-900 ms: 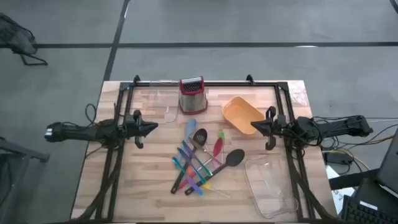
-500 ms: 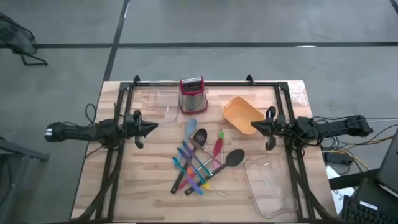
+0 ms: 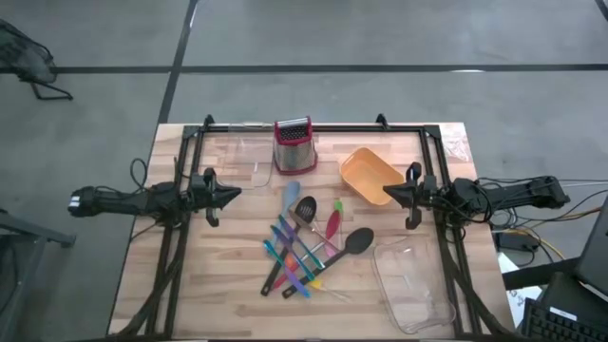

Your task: Pick & Place Kitchen Items

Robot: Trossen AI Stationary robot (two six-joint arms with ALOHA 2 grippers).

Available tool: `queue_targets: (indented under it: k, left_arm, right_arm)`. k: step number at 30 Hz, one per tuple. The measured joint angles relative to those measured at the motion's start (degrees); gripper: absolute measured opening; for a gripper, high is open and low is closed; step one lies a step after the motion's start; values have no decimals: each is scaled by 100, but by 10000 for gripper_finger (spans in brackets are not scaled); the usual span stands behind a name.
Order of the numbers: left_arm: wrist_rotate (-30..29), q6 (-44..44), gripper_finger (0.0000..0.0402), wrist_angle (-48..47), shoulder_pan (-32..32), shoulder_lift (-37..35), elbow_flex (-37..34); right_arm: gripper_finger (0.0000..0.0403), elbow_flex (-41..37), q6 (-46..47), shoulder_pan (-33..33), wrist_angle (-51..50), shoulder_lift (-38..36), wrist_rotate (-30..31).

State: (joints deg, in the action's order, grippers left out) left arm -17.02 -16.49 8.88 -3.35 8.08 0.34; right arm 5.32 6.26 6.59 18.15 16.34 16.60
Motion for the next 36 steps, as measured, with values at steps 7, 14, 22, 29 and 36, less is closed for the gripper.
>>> queue_targets:
  k: [7, 14, 22, 29, 36]
  left_arm:
    - [0, -1, 22, 1, 1, 0, 0]
    - [-1, -2, 23, 0, 0, -1, 0]
    - [-2, -1, 21, -1, 0, -1, 0]
    - [-1, -1, 23, -1, -1, 2, 0]
    - [0, -2, 23, -4, -1, 26, 0]
  right_arm:
    - [9, 3, 818, -9, 899, 132, 194]
    - [9, 105, 2091, -8, 956, 1251, 679]
    - [9, 1227, 2707, -11, 964, 3442, -741]
    - [14, 2942, 2488, -13, -387, 5080, -1070]
    - [77, 4745, 2447, -14, -2745, 6587, -925]
